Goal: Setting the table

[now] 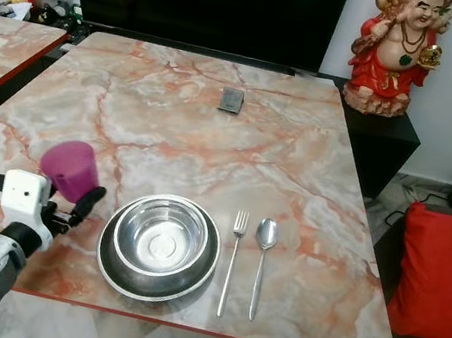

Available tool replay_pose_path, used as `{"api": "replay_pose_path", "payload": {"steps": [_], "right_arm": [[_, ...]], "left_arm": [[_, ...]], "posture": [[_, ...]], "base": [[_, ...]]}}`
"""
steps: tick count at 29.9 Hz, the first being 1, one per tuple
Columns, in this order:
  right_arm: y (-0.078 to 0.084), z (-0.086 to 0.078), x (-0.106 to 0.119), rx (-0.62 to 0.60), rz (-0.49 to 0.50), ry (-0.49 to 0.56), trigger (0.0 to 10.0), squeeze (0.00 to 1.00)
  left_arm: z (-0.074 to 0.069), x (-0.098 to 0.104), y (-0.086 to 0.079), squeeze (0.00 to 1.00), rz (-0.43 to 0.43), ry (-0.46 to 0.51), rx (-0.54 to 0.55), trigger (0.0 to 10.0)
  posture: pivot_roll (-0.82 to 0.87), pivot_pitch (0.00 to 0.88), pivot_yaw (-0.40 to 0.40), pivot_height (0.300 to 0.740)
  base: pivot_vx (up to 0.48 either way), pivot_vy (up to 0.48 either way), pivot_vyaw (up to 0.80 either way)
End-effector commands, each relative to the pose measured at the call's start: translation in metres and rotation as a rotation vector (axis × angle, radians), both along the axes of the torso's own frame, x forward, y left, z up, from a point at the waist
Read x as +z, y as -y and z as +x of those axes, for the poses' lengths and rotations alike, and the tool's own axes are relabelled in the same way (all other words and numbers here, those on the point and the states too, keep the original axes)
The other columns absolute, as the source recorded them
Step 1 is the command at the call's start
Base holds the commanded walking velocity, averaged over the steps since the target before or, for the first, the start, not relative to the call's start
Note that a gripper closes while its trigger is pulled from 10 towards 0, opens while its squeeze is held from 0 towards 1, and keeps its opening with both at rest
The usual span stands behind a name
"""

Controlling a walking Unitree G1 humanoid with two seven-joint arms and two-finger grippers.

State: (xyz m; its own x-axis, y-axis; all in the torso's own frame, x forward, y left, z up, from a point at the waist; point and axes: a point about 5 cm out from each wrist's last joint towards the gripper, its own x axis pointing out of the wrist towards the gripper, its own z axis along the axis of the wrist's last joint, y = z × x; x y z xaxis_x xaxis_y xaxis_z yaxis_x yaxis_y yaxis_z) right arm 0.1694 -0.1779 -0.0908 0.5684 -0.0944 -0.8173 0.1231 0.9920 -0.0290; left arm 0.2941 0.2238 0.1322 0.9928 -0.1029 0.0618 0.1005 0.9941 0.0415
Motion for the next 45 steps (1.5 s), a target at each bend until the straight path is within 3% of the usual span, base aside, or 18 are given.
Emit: {"api": "replay_pose_path", "payload": {"steps": [1, 5, 7, 14, 19, 30, 36, 45], "right_arm": [[-0.001, -0.004, -0.002, 0.002, 0.001, -0.014, 10.0, 0.0], [-0.003, -0.004, -0.002, 0.003, 0.002, -0.013, 10.0, 0.0], [-0.005, -0.003, -0.002, 0.003, 0.004, -0.011, 10.0, 0.0], [-0.005, 0.0, -0.001, -0.013, 0.006, -0.004, 10.0, 0.0], [0.006, -0.005, -0.002, -0.026, -0.002, -0.01, 10.0, 0.0], [0.003, -0.005, -0.002, -0.02, 0.001, -0.01, 10.0, 0.0], [0.002, 0.006, 0.002, -0.02, -0.001, 0.002, 10.0, 0.0], [0.002, -0.002, -0.001, -0.018, 0.0, 0.003, 10.0, 0.0]], "left_arm": [[0.005, 0.002, -0.003, 0.0, 0.022, -0.007, 0.009, 10.0], [0.013, -0.002, 0.001, 0.0, 0.013, -0.039, -0.004, 10.0], [0.024, -0.008, 0.006, 0.0, 0.009, -0.064, -0.005, 10.0], [0.037, -0.016, 0.016, 0.0, 0.014, -0.112, -0.039, 10.0], [0.032, -0.02, 0.015, 0.0, 0.045, -0.115, -0.038, 10.0], [0.025, -0.034, 0.014, 0.0, 0.057, -0.149, -0.025, 10.0], [0.026, -0.037, 0.015, 0.0, 0.067, -0.152, -0.028, 10.0], [0.024, -0.039, 0.015, 0.0, 0.082, -0.156, -0.03, 10.0]], "posture": [[0.06, 0.09, -0.022, 0.74], [0.05, 0.091, -0.021, 0.74], [0.05, 0.089, -0.018, 0.74], [0.03, 0.092, -0.005, 0.74], [0.03, 0.095, -0.004, 0.74], [0.04, 0.104, -0.001, 0.74], [0.04, 0.105, -0.002, 0.74], [0.04, 0.106, -0.004, 0.74]], "base": [[0.0, 0.0, 0.0], [0.0, 0.0, 0.0], [0.0, 0.0, 0.0], [0.0, 0.0, 0.0], [0.0, 0.0, 0.0], [0.0, 0.0, 0.0], [0.0, 0.0, 0.0], [0.0, 0.0, 0.0]]}}
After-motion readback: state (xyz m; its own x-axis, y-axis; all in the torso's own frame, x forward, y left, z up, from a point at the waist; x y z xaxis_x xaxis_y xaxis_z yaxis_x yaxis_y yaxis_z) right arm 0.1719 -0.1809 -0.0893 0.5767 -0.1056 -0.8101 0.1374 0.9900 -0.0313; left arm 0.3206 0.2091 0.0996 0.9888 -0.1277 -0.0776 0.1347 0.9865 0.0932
